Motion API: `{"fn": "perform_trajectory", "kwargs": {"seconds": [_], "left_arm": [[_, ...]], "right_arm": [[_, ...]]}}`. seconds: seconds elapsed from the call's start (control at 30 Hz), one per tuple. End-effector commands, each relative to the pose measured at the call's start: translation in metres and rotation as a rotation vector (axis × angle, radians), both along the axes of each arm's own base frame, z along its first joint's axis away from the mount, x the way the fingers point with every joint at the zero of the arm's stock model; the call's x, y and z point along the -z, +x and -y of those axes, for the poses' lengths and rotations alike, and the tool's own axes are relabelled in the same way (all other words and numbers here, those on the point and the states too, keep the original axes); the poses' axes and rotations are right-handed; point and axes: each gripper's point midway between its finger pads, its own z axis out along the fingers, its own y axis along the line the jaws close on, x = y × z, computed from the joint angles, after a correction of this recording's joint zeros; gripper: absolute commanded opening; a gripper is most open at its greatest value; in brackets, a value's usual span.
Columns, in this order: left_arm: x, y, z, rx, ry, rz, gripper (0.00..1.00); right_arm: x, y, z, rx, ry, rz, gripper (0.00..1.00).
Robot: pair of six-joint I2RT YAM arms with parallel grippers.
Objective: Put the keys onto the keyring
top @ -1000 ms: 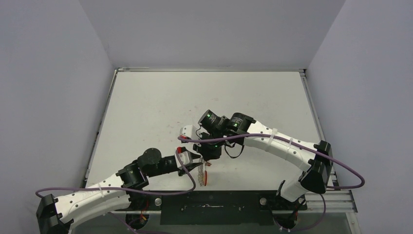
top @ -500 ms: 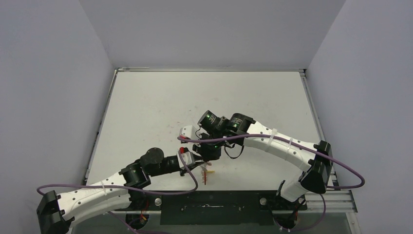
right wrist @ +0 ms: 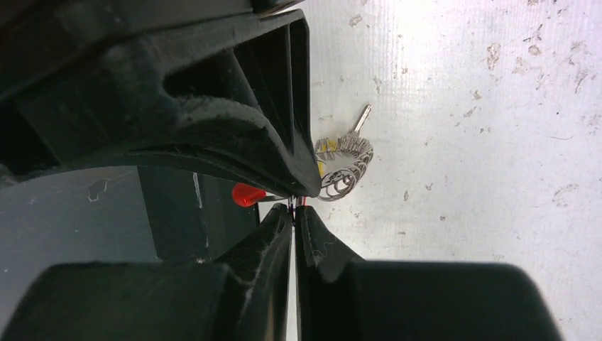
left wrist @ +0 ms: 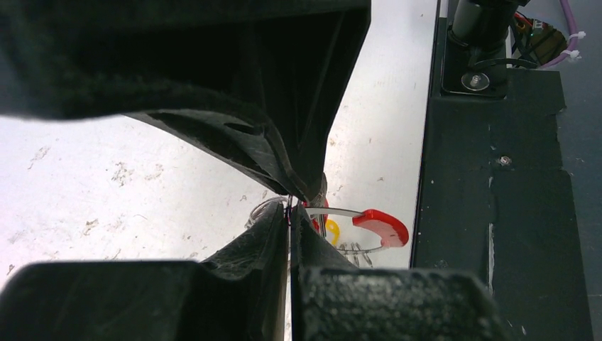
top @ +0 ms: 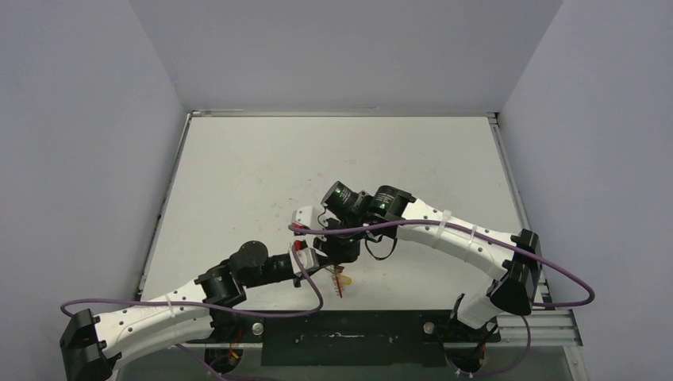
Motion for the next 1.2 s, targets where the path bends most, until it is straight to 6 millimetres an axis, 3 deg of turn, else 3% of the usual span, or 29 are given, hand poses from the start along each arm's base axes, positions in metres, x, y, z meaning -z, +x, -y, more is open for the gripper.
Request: {"fn": "perform_trajectory", "kwargs": {"seconds": [0.0,0.1,0.2,0.43,0.8,1.07,1.17], "left_arm": [[-0.025,-0.002,0.003,0.010,-0.088,0.044,0.00],[-0.024,-0.002,0.000,-0.005,-0.120,0.041,0.00],[-0.029,-0.002,-0.002,-0.020,-0.180,0.048,0.00],[-0.039,-0.005,-0.006,-0.019,-0.300,0.082,0.00],[-0.056,-0.012,-0.012,0.004,-0.387,0.136,0.00],[-0.057,-0.013,-0.012,0.005,-0.389,0.136,0.00],[-0.056,-0.013,-0.012,0.004,-0.389,0.136,0.00]], "right_arm": [[-0.022,0.015,-0.015,0.032,0.111,0.074,0.12],[-0.028,0.025,-0.013,0.061,0.168,0.085,0.33],[-0.039,0.030,-0.006,0.075,0.264,0.067,0.47],[-0.056,0.019,0.006,-0.051,0.500,0.110,0.58],[-0.023,0.007,0.000,-0.090,0.541,0.028,0.53],[-0.020,0.011,-0.015,-0.055,0.580,-0.023,0.39],[-0.016,0.012,-0.016,-0.047,0.572,-0.035,0.26]]}}
